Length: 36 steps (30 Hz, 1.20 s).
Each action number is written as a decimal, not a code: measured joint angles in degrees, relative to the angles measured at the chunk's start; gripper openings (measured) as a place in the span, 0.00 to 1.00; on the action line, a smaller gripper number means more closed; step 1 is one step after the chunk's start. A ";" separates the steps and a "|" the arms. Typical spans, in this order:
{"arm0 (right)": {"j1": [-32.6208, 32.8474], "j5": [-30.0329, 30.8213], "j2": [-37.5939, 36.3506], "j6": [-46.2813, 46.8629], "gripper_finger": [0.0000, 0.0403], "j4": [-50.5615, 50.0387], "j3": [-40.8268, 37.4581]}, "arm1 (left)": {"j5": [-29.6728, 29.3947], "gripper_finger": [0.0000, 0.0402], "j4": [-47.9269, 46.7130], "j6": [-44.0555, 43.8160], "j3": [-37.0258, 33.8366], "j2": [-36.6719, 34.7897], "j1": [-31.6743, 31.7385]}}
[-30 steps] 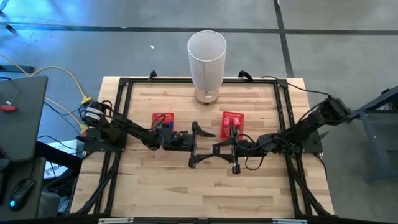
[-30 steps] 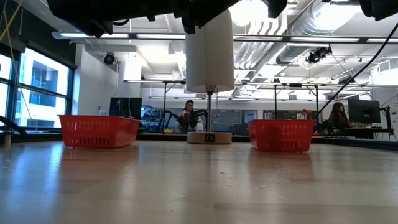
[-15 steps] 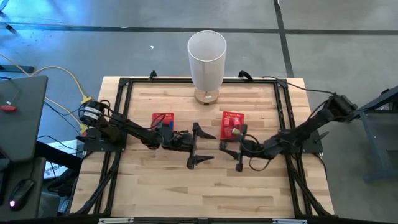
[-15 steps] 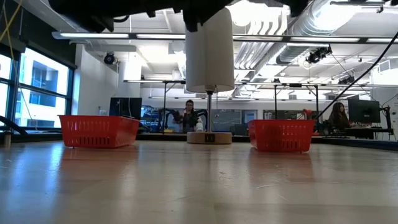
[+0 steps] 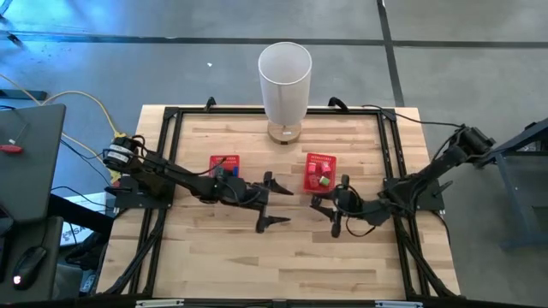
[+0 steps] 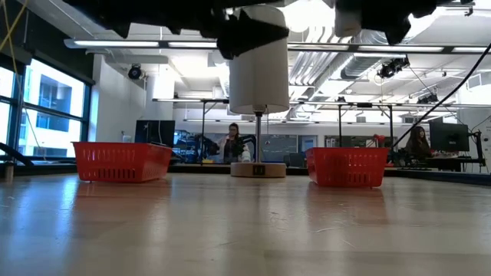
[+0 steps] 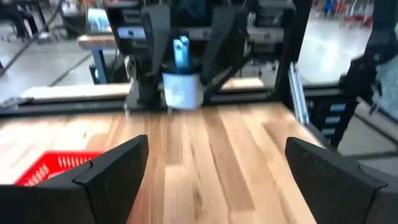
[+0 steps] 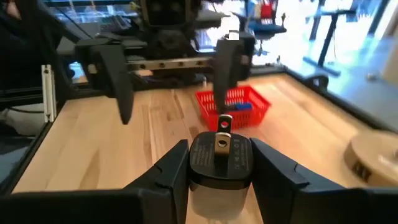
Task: Pick & Place Office items
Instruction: Put the white charger adapter into the right red bin
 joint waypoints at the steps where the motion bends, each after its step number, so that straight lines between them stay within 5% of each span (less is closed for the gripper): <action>1: -0.37 -0.12 -0.44 2.09 0.31 -1.78 0.02 | 0.00 0.92 -1.16 -0.01 0.00 0.00 0.00; 15: -14.36 -11.13 -3.71 23.36 0.31 -37.72 9.34 | 0.00 0.92 -14.56 -1.89 -0.07 0.02 0.02; 26: -31.90 -23.10 0.23 22.55 0.31 -41.72 9.57 | 0.00 0.92 -22.21 -4.71 -0.13 0.11 0.02; 36: -39.27 -27.00 10.08 20.21 0.31 -37.65 9.62 | 0.02 0.92 -23.38 -7.10 -0.13 0.11 -0.07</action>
